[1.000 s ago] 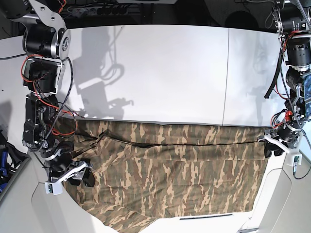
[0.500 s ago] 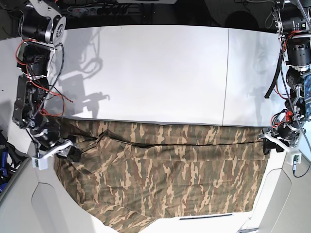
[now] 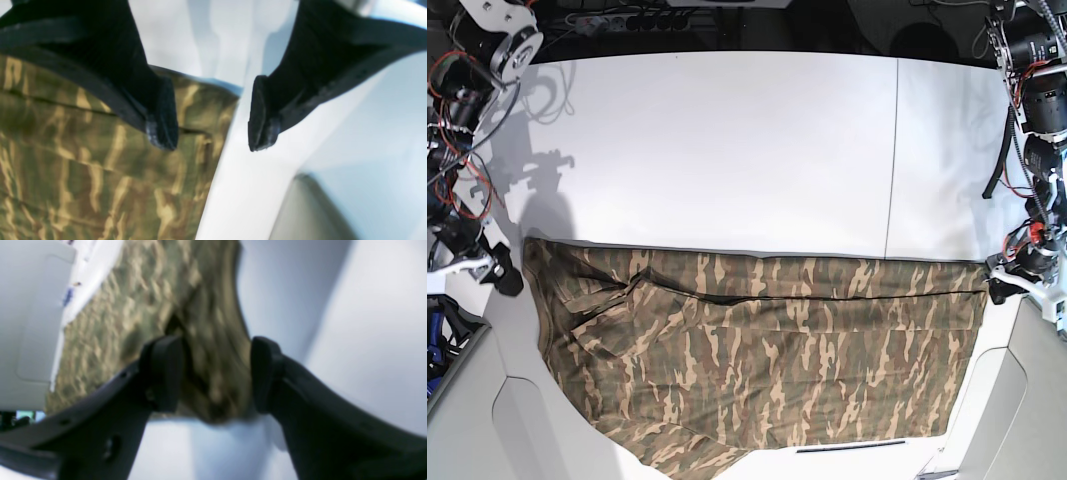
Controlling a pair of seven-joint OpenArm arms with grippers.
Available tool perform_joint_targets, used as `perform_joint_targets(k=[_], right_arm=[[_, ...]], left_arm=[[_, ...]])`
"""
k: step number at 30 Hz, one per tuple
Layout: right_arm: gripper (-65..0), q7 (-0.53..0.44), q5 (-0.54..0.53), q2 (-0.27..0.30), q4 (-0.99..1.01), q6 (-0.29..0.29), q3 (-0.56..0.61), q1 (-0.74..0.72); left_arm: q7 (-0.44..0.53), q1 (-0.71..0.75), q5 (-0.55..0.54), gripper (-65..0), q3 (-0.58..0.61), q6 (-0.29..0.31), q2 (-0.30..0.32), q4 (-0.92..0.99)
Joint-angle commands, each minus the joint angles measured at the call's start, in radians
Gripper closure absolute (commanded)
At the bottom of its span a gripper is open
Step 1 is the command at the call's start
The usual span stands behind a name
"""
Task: Fold the T-shirt properly
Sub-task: 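Raise both grippers holding the shirt edge higher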
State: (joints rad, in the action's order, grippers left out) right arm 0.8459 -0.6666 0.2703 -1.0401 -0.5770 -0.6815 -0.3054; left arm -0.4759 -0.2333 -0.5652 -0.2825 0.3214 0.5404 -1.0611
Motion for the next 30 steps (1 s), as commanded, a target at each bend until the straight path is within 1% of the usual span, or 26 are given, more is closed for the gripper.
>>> perform_joint_targets(k=[1,4,6,8,11,15,19,23,25,30], right_arm=[[-32.7,-0.012,-0.037,0.018,-0.038,-0.011,-0.002,0.002],[-32.7,0.001,-0.076,0.016,-0.104,-0.011,-0.002,0.068],[-32.7,0.008,-0.095,0.015,-0.151,-0.011,-0.002,0.113],[-32.7,0.008,-0.105,0.015,-0.188,-0.011,-0.002,0.156],[-32.8,0.005,-0.105,0.014,-0.198,-0.010,-0.002,0.201],[-32.8,-0.048,-0.100,0.005,-0.198,-0.002,-0.002,0.248],[-32.8,-0.075,-0.083,-0.016,-0.197,-0.002,-0.002,0.250],[-32.8,-0.128,-0.039,-0.047,-0.197,0.005,0.004,0.246],[-32.8,-0.144,-0.027,-0.064,-0.197,0.008,0.010,0.245],[-32.8,-0.185,-0.006,-0.083,-0.196,0.009,0.026,0.245]], left_arm=[[0.001,-0.024,-0.031,-36.6,-0.026,0.026,0.023,-0.006],[-0.076,-0.022,-0.098,-36.6,-0.085,0.066,0.023,0.004],[-0.114,-0.014,-0.143,-36.6,-0.119,0.072,0.022,0.004],[-0.131,-0.003,-0.168,-36.6,-0.151,0.072,0.022,0.006],[-0.132,0.024,-0.206,-36.6,-0.189,0.087,0.022,0.014],[-0.132,0.071,-0.245,-36.6,-0.208,0.087,0.022,0.017],[-0.122,0.081,-0.247,-36.6,-0.208,0.087,0.016,0.052],[-0.116,0.081,-0.251,-36.6,-0.208,0.097,0.000,0.097],[-0.094,0.081,-0.250,-36.6,-0.208,0.110,-0.014,0.110],[-0.053,0.081,-0.238,-36.6,-0.208,0.109,-0.048,0.116]])
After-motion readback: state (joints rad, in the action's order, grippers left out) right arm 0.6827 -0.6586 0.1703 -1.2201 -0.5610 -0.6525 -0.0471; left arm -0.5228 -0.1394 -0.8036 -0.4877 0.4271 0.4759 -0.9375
